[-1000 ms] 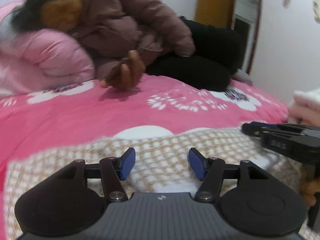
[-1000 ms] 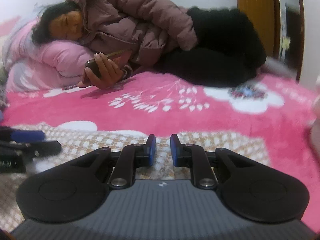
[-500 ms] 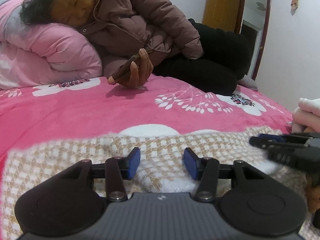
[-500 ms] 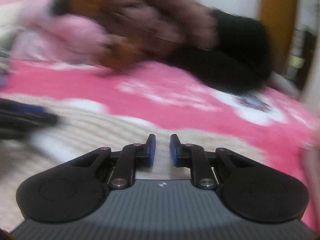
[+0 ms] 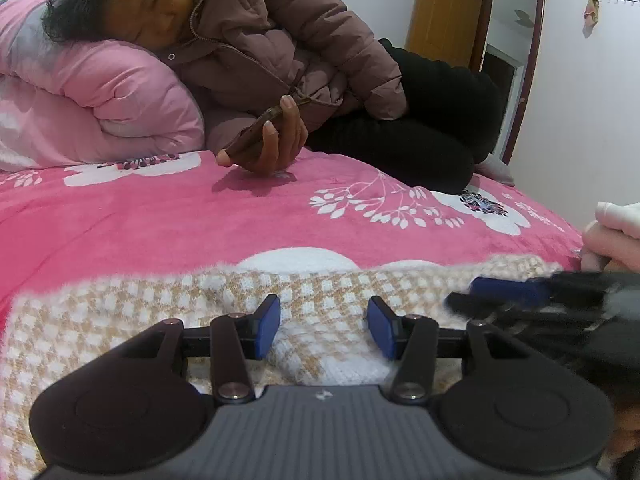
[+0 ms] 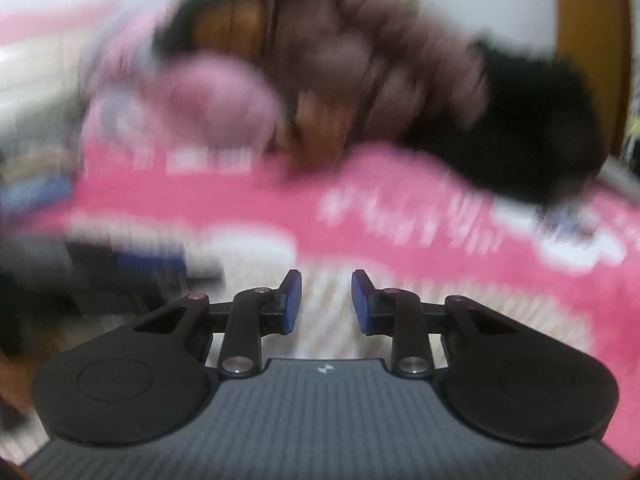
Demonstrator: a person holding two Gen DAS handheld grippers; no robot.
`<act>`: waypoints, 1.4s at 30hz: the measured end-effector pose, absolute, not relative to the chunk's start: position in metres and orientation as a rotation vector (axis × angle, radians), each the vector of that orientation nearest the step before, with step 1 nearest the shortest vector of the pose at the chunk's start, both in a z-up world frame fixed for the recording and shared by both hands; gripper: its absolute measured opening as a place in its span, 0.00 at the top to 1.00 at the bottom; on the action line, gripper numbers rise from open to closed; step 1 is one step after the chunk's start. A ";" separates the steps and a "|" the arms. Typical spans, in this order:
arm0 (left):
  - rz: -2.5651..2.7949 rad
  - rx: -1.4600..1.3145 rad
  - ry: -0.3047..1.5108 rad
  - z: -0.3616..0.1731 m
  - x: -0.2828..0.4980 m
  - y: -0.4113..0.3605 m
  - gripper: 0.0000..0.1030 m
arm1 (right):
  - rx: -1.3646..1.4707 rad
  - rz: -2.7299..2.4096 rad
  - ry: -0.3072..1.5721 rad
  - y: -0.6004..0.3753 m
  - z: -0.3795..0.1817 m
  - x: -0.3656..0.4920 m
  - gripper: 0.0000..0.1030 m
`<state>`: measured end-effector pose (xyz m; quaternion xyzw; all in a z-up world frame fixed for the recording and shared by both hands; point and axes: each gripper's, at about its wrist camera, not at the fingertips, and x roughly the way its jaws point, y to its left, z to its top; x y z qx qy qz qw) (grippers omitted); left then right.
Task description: Fold clothes
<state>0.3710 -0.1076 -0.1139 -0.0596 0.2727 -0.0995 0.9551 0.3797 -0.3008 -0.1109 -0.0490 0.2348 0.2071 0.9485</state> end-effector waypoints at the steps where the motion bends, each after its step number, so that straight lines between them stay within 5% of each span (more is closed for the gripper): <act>1: -0.201 -0.117 0.554 -0.114 0.371 -0.108 0.51 | -0.085 0.429 0.492 -0.305 -0.117 0.383 0.75; 8: -0.189 -0.070 0.581 -0.111 0.360 -0.108 0.51 | 0.009 0.326 0.514 -0.344 -0.121 0.394 0.75; 11: -0.155 -0.108 0.607 -0.111 0.358 -0.096 0.34 | -0.014 0.321 0.509 -0.341 -0.123 0.392 0.75; 28: -0.027 -0.017 0.496 -0.070 0.295 -0.067 0.37 | 0.066 0.346 0.514 -0.340 -0.124 0.403 0.73; 33: 0.000 0.022 0.480 -0.038 0.224 -0.033 0.32 | 0.121 0.359 0.489 -0.346 -0.120 0.396 0.65; 35: 0.011 0.023 0.470 -0.026 0.186 -0.018 0.28 | 0.164 0.325 0.457 -0.352 -0.113 0.382 0.51; 42: -0.014 0.020 0.471 -0.003 0.088 0.018 0.21 | 0.403 0.287 0.358 -0.379 -0.067 0.262 0.49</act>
